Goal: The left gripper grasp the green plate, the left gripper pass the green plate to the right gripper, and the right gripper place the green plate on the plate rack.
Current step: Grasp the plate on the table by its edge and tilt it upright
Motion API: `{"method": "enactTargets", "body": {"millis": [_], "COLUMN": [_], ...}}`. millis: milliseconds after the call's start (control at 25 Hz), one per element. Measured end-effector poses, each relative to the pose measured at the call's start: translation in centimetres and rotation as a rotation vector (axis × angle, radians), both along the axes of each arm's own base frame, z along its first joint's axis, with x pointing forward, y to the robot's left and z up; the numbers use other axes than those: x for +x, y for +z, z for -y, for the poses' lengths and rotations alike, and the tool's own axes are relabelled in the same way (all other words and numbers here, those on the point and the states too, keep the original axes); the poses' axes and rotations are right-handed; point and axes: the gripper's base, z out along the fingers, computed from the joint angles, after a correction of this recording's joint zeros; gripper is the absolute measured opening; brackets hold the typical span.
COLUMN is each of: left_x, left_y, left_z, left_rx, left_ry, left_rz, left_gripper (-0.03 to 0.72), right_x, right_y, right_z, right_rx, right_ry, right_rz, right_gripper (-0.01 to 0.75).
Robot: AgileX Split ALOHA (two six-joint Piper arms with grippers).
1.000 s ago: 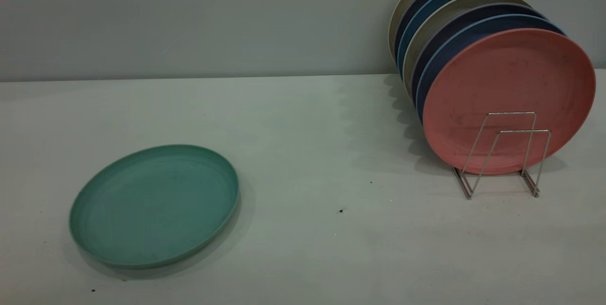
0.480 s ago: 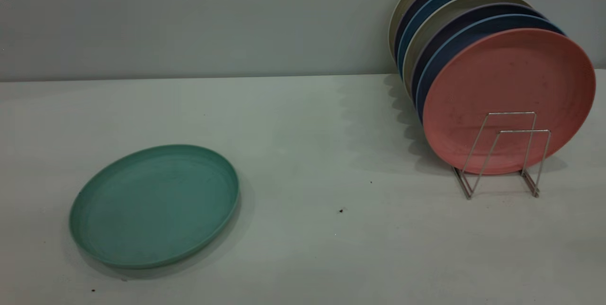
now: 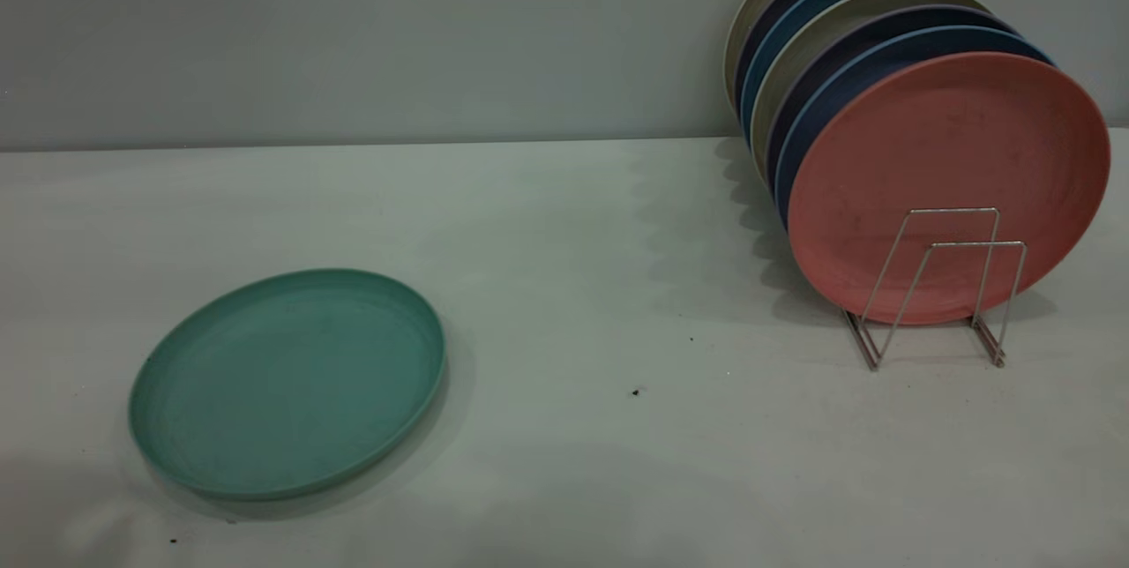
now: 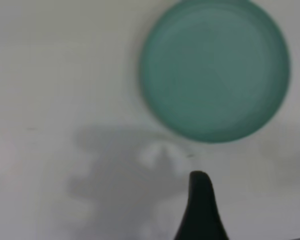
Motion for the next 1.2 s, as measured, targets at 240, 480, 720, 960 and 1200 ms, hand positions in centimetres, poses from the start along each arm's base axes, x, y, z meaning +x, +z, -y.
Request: {"method": "enactTargets", "body": {"millis": [240,480,720,960,1200], "left_x": [4.2,7.6,10.3,12.2,12.7], "left_y": [-3.2,-7.1,-12.7,-19.3,-22.9], "left_z": [0.6,-0.7,-4.5,-4.8,-4.7], "left_rx": [-0.053,-0.056,-0.077,-0.142,-0.165], "left_ry": [0.023,0.053,0.132,0.109,0.118], "left_rz": [-0.106,-0.22,-0.36,-0.454,-0.464], "left_gripper": [0.59,0.59,0.59,0.59,0.59], "right_x": [5.2,7.9,9.5,9.7,9.5], "right_y": [-3.6,-8.2,-11.4,-13.4,-13.4], "right_z": [-3.8,-9.6,-13.5,-14.6,-14.8], "right_rx": [0.085,0.166,0.224,0.288,0.31], "right_ry": [0.188,0.29,0.348,0.383,0.404], "right_rz": [-0.043,-0.171,-0.258,-0.329,-0.346], "right_gripper": [0.483,0.483,0.483,0.483,0.483]}}
